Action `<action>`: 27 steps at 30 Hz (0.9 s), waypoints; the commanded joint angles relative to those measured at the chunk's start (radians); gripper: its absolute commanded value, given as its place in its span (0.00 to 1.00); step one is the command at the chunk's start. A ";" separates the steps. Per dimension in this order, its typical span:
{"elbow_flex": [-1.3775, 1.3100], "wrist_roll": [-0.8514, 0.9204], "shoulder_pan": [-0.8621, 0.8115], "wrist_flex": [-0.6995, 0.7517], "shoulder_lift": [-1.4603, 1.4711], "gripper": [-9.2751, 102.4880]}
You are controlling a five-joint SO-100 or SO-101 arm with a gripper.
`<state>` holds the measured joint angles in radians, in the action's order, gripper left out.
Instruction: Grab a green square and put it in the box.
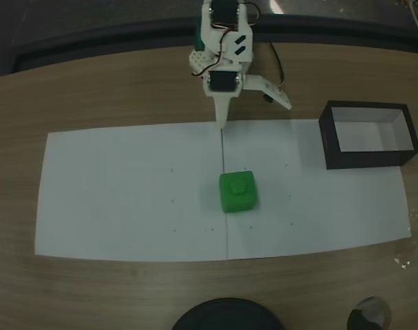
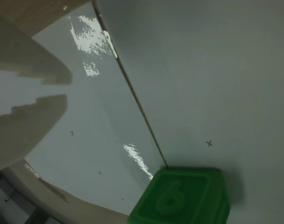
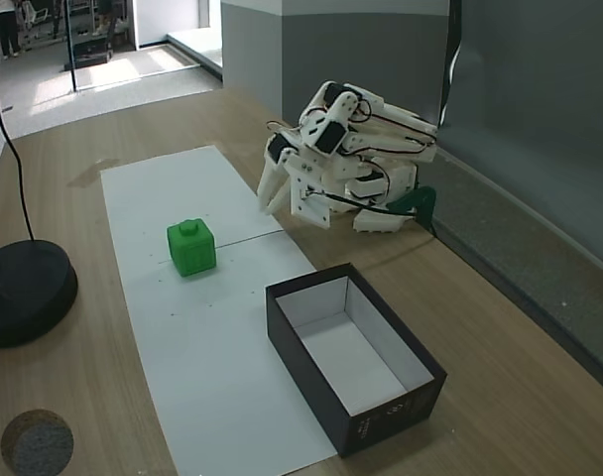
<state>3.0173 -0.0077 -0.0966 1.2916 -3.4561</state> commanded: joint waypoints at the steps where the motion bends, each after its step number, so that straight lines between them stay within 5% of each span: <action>1: -0.017 -0.006 -0.005 0.002 -0.017 0.08; 15: -0.015 -0.015 -0.003 -0.015 -0.017 0.08; 21: -0.025 -0.008 -0.006 -0.241 -0.017 0.09; 27: -0.166 -0.006 0.000 -0.328 0.031 0.31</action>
<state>2.9637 -0.0138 -0.0966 0.9910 -3.4438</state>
